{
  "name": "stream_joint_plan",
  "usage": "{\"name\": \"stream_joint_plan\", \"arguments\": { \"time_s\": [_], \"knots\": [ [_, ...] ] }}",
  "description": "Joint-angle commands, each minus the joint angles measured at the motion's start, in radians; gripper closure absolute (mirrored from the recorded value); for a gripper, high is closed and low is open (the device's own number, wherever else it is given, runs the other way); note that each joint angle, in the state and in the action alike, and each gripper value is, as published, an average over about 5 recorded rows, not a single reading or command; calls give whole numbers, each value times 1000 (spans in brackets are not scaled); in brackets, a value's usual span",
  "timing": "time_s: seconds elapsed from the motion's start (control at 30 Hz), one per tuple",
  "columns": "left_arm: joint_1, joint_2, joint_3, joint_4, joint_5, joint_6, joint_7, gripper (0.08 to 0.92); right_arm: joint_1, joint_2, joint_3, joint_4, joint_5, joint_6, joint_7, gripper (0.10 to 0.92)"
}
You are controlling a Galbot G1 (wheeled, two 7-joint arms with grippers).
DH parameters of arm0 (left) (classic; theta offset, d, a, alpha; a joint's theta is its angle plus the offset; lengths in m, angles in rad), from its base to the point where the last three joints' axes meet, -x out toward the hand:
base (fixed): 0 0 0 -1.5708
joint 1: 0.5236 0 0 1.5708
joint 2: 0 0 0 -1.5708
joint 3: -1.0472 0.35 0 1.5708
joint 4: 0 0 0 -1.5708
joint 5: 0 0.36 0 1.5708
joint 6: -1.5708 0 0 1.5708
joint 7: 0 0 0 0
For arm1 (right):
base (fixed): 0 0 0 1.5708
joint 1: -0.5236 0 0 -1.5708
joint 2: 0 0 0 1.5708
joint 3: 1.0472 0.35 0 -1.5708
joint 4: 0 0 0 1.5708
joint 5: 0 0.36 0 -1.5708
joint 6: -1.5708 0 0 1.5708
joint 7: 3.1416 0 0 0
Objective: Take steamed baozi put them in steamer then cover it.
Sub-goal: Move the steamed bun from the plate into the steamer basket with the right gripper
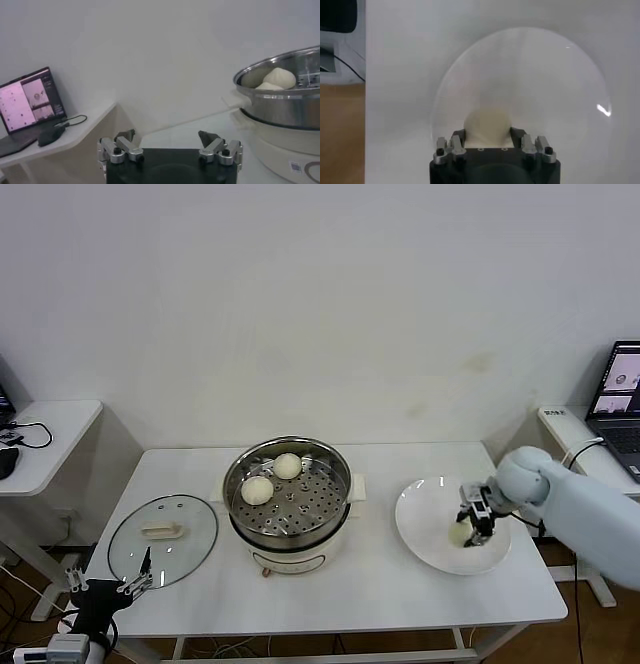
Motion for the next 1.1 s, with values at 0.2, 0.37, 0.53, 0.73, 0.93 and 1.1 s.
{"name": "stream_joint_plan", "arguments": {
  "time_s": [0.2,0.37,0.53,0.73,0.93,1.1],
  "knots": [
    [-7,9,-1,-8,-7,1,0,177,551,134,-270,17,257,-36,7,442],
    [-9,12,-3,-7,-11,1,0,177,655,236,-325,7,314,-44,20,440],
    [-8,9,-10,-9,-15,1,0,177,688,371,-339,-29,344,-42,38,440],
    [-5,-2,-19,-16,-15,2,0,177,670,529,-388,-45,372,-16,77,440],
    [8,-9,-40,-17,-18,0,0,177,620,626,-475,-39,354,70,118,440],
    [8,-16,-58,-15,-28,0,0,177,598,672,-536,-41,311,160,144,440]
  ]
}}
